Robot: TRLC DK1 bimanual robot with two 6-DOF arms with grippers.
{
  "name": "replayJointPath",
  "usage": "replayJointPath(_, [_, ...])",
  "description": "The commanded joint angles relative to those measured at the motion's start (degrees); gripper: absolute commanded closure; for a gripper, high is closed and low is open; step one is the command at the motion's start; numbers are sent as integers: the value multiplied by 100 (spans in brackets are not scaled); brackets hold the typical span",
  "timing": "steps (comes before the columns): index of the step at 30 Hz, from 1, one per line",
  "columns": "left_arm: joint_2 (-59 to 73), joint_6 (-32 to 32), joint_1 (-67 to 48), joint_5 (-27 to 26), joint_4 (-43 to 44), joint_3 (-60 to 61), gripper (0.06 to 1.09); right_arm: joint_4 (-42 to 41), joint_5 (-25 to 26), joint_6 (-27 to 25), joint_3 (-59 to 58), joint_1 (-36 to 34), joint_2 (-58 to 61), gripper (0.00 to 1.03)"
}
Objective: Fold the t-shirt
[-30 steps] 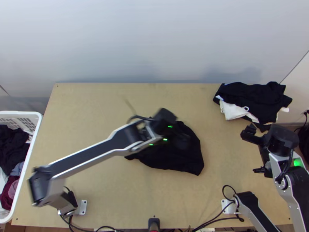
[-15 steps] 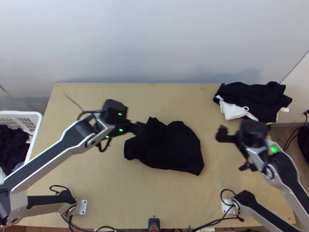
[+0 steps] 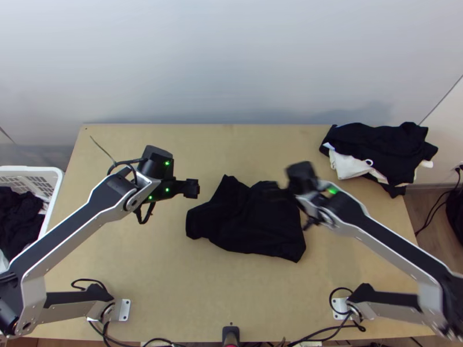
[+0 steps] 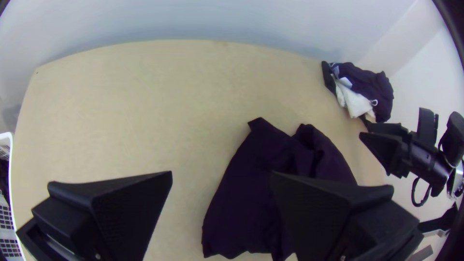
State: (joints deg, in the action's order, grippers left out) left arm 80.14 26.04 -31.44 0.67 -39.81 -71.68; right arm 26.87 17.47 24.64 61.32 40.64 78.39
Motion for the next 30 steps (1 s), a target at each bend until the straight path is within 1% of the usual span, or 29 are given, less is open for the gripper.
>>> replayJointPath(1, [151, -47, 138, 4, -44, -57, 10, -218, -78, 234, 890, 541, 1548, 5])
replayJointPath(6, [151, -55, 261, -5, -79, -48, 10, -95, -113, 278, 1435, 708, 2154, 5])
replayJointPath(9, [151, -108, 376, -5, -97, -21, 10, -59, -165, 287, 1523, 726, 2348, 7])
replayJointPath(10, [151, -117, 411, -5, -97, -4, 10, -51, -183, 287, 1515, 735, 2409, 9])
replayJointPath(11, [160, -126, 420, -14, -106, 14, 10, -51, -192, 287, 1515, 735, 2444, 14])
replayJointPath(13, [178, -135, 428, -14, -97, 66, 10, -7, -192, 278, 1479, 735, 2479, 20])
replayJointPath(21, [274, -126, 393, -23, -88, 137, 10, 450, -139, 287, 1163, 735, 2251, 20])
replayJointPath(22, [301, -126, 393, -23, -88, 137, 10, 459, -113, 287, 1101, 726, 2181, 24])
replayJointPath(27, [388, -126, 358, -23, -88, 110, 10, 459, -51, 172, 996, 638, 2014, 76])
replayJointPath(28, [415, -126, 349, -23, -79, 93, 10, 459, -51, 128, 970, 629, 1996, 81])
replayJointPath(29, [432, -126, 340, -23, -79, 75, 10, 459, -51, 120, 934, 620, 1970, 82])
replayJointPath(30, [459, -126, 323, -23, -79, 66, 10, 459, -51, 84, 908, 611, 1926, 86])
